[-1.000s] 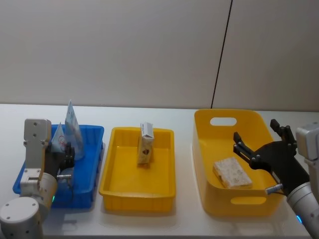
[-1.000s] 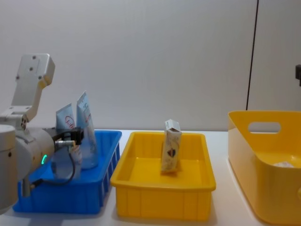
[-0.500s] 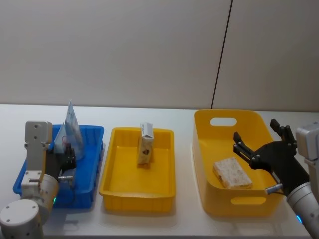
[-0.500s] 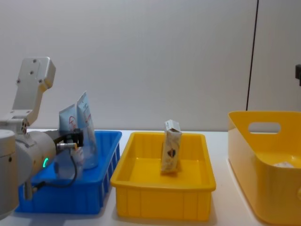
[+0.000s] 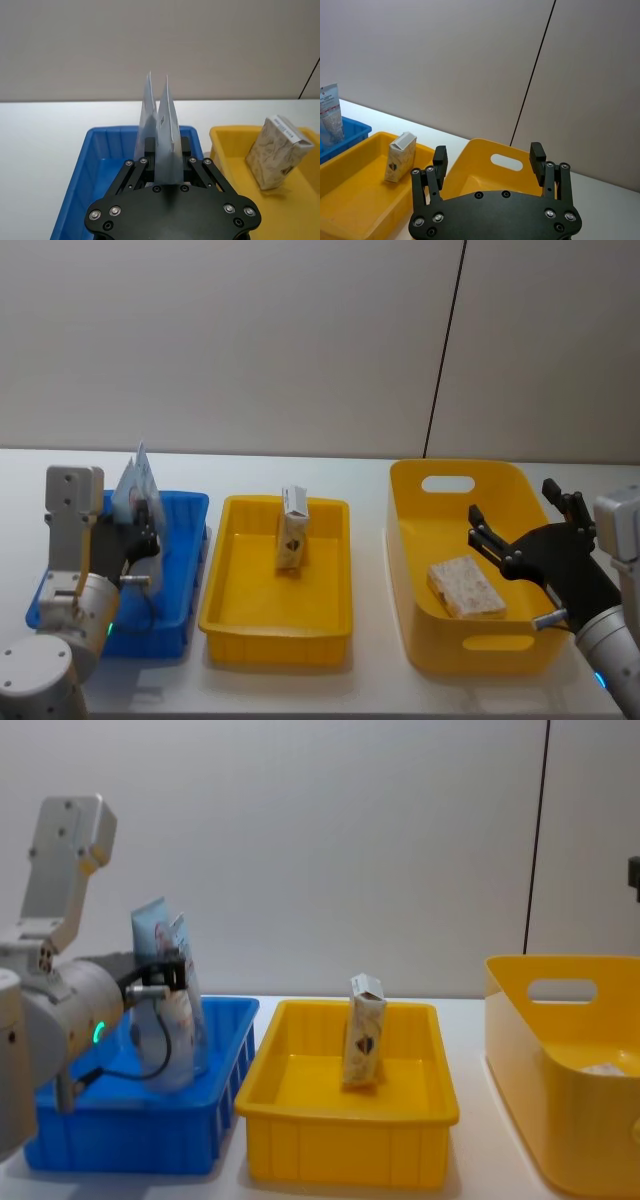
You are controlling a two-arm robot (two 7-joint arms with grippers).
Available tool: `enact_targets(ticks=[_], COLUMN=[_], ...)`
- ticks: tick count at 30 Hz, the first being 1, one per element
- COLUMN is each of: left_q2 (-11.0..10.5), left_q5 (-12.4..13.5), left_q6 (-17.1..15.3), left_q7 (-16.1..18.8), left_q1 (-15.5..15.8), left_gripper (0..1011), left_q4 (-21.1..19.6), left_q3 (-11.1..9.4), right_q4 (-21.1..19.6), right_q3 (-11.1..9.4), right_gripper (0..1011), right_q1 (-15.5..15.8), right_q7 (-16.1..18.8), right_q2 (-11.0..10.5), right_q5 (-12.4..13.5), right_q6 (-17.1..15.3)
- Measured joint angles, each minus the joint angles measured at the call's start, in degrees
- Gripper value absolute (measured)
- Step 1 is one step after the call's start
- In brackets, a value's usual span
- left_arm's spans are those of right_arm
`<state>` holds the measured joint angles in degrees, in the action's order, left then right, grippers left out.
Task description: Bimanual collaborative sorting of washing and personal care products
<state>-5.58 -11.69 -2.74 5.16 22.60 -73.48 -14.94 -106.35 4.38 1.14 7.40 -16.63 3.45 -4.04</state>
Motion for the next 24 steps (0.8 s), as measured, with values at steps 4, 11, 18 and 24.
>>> enact_targets(ticks=[4,11,18,24], left_q2=[-0.3,-0.8,-1.2,-1.3], left_q5=[0.2,0.4,-0.4,-1.6], left_q6=[0.6,1.1,1.4,1.7], left_q7=[-0.6,-2.2,-5.2,-8.6], left_q1=[-0.3,-0.7,-0.7,-0.1], left_gripper=[242,242,242,242], left_q4=[-1.8,-4.9,-7.4,-8.8], left_q3=[0.1,0.0,-0.3,-0.8], right_q4=[0.0,0.0,0.0,0.0], right_q3=[0.0,0.0,0.0,0.0], right_gripper=[1002,1002,1002,1002], right_q1=[0.0,0.0,0.0,0.0], right_q7=[0.0,0.0,0.0,0.1], right_q2=[0.0,0.0,0.0,0.0], right_q5=[0.0,0.0,0.0,0.0], right_q6=[0.0,0.0,0.0,0.0])
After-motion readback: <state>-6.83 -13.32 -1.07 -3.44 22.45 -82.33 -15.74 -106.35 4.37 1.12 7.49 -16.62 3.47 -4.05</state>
